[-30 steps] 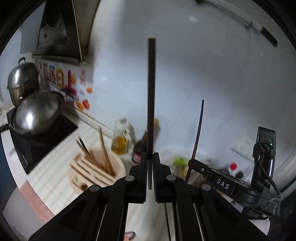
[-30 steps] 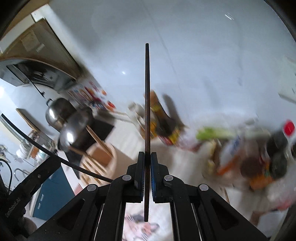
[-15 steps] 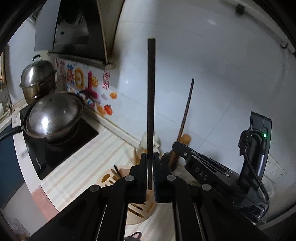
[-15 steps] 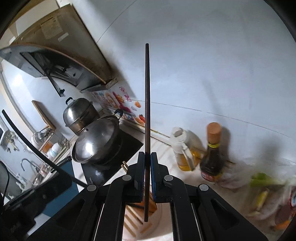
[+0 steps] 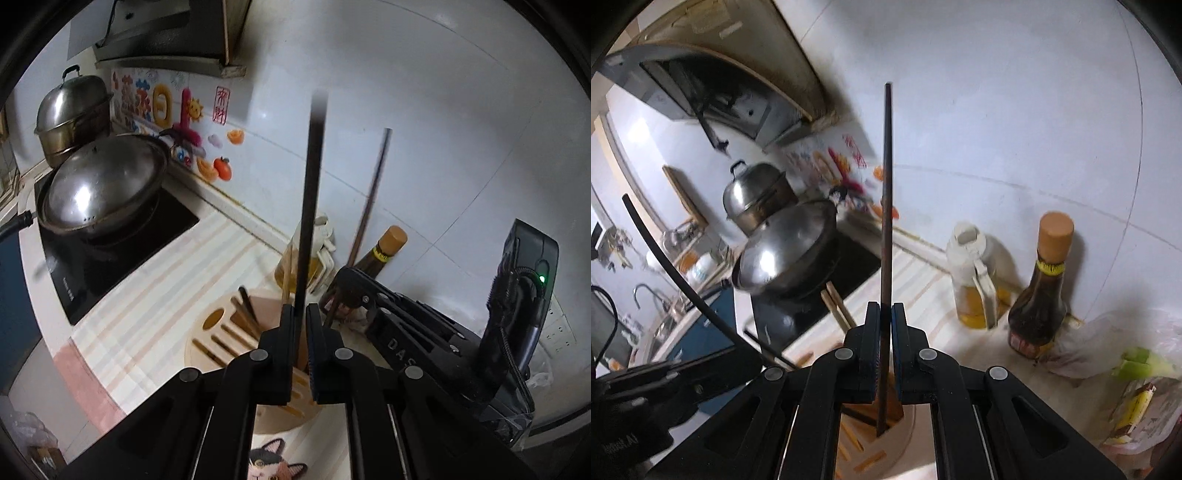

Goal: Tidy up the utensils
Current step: 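Open both tools to release the chopsticks and move back to the counter, then grasp a dark chopstick with the left tool while the right tool grasps a light wooden one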

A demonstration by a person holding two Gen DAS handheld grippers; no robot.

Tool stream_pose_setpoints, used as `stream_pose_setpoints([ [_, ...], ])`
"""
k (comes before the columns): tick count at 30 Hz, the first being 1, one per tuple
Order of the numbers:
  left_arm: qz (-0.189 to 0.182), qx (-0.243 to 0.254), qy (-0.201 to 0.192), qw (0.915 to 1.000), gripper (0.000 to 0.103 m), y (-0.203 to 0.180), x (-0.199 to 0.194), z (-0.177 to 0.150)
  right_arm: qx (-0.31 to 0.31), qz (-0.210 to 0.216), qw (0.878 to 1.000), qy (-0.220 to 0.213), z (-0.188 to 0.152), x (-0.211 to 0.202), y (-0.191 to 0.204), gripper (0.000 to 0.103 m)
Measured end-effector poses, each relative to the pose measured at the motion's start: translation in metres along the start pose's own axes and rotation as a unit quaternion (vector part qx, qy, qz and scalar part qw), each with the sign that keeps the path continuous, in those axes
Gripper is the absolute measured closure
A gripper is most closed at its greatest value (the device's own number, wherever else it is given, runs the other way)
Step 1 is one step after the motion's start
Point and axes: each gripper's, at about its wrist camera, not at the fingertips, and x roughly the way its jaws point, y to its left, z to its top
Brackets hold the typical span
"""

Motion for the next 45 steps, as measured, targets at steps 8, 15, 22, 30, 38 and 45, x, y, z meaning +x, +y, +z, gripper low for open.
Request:
stream_pose_setpoints([
  [8, 0.044, -0.013, -0.036, 0.9983, 0.015, 0.003, -0.036, -0.012, 0.016, 0.004, 1.0, -0.015, -0.009, -0.055, -0.016, 0.065],
  [15, 0.103, 0.001, -0.077, 0.9917, 0.0, 0.006, -0.059, -0.053, 0.046, -0.057, 0.997, -0.029, -0.049, -0.124, -0.043, 0.028],
  [22, 0.098, 0.017, -0.032, 0.9945, 0.0, -0.003, -0.03, -0.107, 0.091, -0.131, 0.987, -0.014, -0.12, -0.162, -0.083, 0.0],
  [30, 0.094, 0.092, 0.063, 0.9893, 0.0, -0.052, 0.042, -0.186, 0.145, -0.188, 0.969, 0.062, -0.193, -0.163, -0.147, 0.001],
  [38, 0.064, 0.129, 0.184, 0.9725, 0.001, -0.105, 0.127, -0.258, 0.222, -0.199, 0.943, 0.146, -0.262, -0.154, -0.214, 0.075],
  [45, 0.049, 0.172, 0.241, 0.9539, 0.026, -0.147, 0.186, -0.291, 0.224, -0.222, 0.932, 0.181, -0.281, -0.149, -0.246, 0.076],
])
